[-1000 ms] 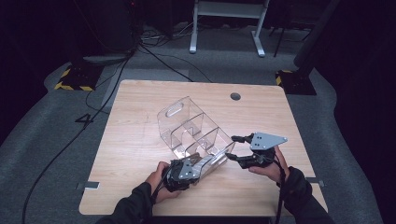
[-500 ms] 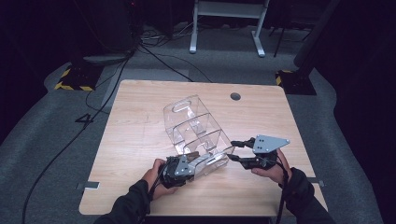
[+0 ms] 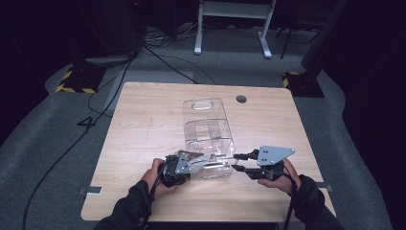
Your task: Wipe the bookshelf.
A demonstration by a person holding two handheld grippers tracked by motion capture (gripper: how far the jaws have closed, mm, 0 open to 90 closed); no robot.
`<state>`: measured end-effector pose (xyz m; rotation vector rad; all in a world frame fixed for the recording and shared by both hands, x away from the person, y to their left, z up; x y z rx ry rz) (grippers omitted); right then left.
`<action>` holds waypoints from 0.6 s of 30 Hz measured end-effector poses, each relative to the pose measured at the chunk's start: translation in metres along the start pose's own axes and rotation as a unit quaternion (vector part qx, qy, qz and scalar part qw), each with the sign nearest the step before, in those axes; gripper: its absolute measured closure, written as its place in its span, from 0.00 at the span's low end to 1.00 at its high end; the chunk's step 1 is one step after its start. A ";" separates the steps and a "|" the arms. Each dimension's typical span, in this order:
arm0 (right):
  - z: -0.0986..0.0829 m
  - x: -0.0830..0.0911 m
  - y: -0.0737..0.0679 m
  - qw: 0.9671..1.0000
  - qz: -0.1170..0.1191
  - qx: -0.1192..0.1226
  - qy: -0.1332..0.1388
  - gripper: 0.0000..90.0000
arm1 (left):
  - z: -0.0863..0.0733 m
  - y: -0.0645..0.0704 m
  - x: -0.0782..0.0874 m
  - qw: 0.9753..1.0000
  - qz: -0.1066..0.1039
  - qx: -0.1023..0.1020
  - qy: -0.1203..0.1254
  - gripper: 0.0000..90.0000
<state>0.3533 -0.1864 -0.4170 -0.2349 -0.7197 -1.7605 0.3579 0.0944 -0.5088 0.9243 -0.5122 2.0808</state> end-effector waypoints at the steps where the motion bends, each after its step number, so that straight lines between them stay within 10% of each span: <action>1: 0.001 0.000 -0.001 1.000 0.004 0.005 -0.001 0.76 | 0.000 -0.002 0.000 1.000 0.003 0.001 0.000 0.76; 18: 0.015 -0.012 -0.016 1.000 -0.007 -0.015 0.003 0.95 | -0.002 -0.018 0.024 0.997 0.025 0.053 0.041 0.77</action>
Point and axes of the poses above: each handheld gripper's, and its own axes: x roughly backward along the jaws, z roughly out of its top, y roughly to its right, the point moved 3 cm from there along -x, roughly forward along the jaws, and after that the axes turned 11 degrees about x, right-handed, at the moved point
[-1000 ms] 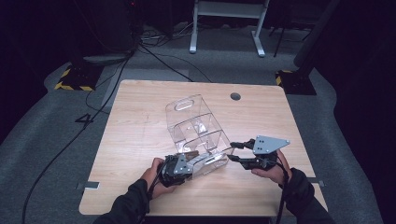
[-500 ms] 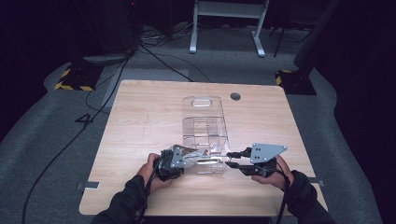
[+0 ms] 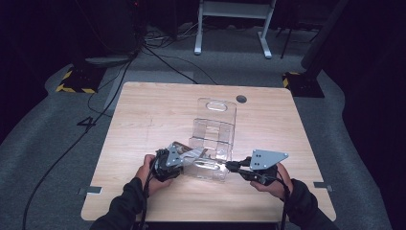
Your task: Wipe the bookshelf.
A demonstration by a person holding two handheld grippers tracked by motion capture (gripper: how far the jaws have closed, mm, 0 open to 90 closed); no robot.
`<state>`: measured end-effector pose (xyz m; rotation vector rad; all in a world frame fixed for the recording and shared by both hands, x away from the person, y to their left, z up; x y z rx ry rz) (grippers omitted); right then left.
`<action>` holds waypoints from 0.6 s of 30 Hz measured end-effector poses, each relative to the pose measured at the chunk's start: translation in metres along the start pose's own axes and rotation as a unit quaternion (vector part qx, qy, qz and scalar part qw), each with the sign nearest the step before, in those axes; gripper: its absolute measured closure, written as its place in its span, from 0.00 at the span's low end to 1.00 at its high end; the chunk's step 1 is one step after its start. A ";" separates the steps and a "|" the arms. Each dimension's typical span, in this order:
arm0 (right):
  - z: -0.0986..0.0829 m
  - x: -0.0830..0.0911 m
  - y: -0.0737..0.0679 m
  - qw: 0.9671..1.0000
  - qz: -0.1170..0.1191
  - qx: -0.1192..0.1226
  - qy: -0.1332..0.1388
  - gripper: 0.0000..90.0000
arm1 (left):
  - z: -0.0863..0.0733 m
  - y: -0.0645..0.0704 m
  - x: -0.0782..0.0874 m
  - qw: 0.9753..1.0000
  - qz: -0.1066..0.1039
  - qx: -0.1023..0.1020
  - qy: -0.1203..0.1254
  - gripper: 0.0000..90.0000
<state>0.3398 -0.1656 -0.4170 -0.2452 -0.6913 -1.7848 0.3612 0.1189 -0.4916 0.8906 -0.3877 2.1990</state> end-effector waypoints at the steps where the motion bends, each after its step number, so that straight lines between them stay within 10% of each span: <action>1: 0.000 -0.001 0.000 1.000 -0.003 -0.002 0.001 0.95 | 0.000 0.001 0.009 1.000 0.006 0.006 0.010 0.77; 11: -0.001 -0.003 0.000 1.000 -0.020 -0.009 0.008 0.95 | -0.009 0.008 0.068 0.995 0.016 0.053 0.085 0.77; 18: -0.001 -0.006 0.001 1.000 -0.025 -0.010 0.011 0.95 | -0.012 0.038 0.079 0.993 0.006 0.005 0.119 0.77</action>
Point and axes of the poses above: each handheld gripper's, and its own axes: x roughly backward along the jaws, z roughly out of its top, y roughly to its right, the point moved 3 cm from there along -x, roughly forward along the jaws, and after that the axes turned 11 degrees about x, right-handed, at the moved point
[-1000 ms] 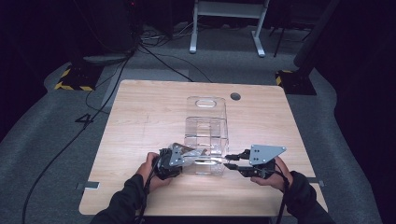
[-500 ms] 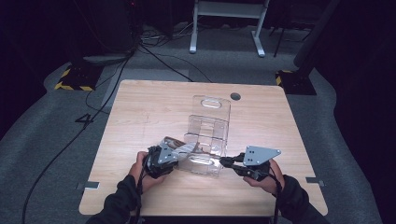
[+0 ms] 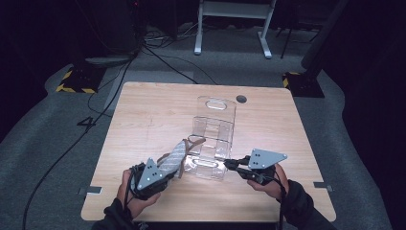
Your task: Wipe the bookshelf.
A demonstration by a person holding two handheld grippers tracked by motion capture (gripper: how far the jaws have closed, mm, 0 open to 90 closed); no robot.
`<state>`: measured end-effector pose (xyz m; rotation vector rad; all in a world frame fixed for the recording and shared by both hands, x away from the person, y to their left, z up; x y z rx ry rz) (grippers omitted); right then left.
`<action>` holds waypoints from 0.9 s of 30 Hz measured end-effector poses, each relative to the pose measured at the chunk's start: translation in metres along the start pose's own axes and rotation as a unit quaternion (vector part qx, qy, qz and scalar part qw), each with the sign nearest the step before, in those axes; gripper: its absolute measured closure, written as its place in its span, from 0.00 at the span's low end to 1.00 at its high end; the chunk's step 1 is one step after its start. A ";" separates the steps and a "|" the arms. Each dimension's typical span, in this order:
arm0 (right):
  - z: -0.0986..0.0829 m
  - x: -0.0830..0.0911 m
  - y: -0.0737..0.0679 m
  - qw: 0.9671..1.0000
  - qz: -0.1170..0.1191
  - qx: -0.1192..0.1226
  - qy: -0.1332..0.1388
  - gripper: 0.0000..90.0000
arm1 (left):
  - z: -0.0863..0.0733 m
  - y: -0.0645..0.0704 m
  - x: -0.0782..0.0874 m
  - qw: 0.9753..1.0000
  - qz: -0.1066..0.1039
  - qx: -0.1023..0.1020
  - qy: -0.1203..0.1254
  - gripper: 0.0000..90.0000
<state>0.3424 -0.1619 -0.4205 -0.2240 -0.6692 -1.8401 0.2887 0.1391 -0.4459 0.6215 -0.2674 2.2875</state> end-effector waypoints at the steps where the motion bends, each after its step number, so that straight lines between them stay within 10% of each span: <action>1: 0.000 0.000 0.000 1.000 0.000 0.003 -0.001 0.95 | 0.000 0.004 0.000 1.000 -0.006 -0.004 0.002 0.77; 9: 0.000 0.000 0.000 1.000 0.001 0.005 0.001 0.95 | 0.004 0.034 -0.028 0.997 -0.078 -0.026 -0.011 0.76; 27: 0.002 -0.004 -0.002 1.000 0.012 0.001 0.006 0.95 | -0.002 0.060 -0.100 0.987 -0.099 -0.099 -0.073 0.77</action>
Point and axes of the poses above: each handheld gripper's, and its own axes: x roughly backward along the jaws, z roughly out of its top, y roughly to its right, the point moved 3 cm from there along -x, roughly forward along the jaws, and after that the axes turned 11 degrees about x, right-handed, at the moved point
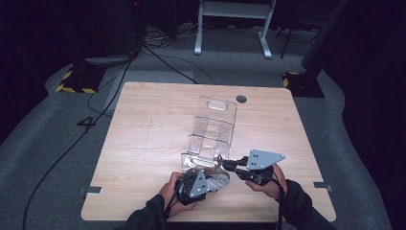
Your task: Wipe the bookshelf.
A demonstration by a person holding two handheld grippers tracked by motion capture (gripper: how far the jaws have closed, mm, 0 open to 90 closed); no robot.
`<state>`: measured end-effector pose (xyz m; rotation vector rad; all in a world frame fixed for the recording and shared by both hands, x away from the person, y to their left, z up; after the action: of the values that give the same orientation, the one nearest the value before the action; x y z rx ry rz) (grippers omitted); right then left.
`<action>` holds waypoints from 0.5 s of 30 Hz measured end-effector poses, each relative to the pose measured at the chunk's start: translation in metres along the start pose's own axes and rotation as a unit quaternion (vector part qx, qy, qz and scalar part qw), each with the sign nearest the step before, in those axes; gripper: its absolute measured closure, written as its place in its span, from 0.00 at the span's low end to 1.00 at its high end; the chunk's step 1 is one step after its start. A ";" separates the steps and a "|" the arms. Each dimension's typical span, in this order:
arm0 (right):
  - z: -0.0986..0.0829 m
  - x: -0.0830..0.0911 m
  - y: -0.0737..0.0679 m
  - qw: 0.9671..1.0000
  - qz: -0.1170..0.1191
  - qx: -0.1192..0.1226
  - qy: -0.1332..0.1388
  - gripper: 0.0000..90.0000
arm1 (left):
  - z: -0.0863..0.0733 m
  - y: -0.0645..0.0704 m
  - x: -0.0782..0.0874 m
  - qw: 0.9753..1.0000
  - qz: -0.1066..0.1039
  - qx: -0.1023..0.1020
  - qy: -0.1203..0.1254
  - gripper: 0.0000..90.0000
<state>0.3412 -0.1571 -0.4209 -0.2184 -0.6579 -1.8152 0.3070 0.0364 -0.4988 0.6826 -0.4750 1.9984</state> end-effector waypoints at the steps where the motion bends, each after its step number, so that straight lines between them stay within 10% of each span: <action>1: 0.000 0.000 0.000 1.000 0.000 0.000 0.000 0.95 | -0.001 -0.002 0.000 1.000 -0.003 -0.001 -0.005 0.78; 15: 0.000 0.000 0.000 1.000 0.000 -0.001 0.000 0.96 | -0.010 -0.038 0.045 0.998 0.056 0.030 -0.002 0.77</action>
<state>0.3415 -0.1572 -0.4210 -0.2199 -0.6571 -1.8156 0.3188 0.0901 -0.4762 0.7095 -0.4666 2.1243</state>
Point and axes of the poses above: each handheld gripper's, and its own axes: x roughly backward along the jaws, z roughly out of its top, y roughly to its right, the point moved 3 cm from there along -x, roughly forward along the jaws, and after that the axes turned 11 degrees about x, right-handed, at the moved point
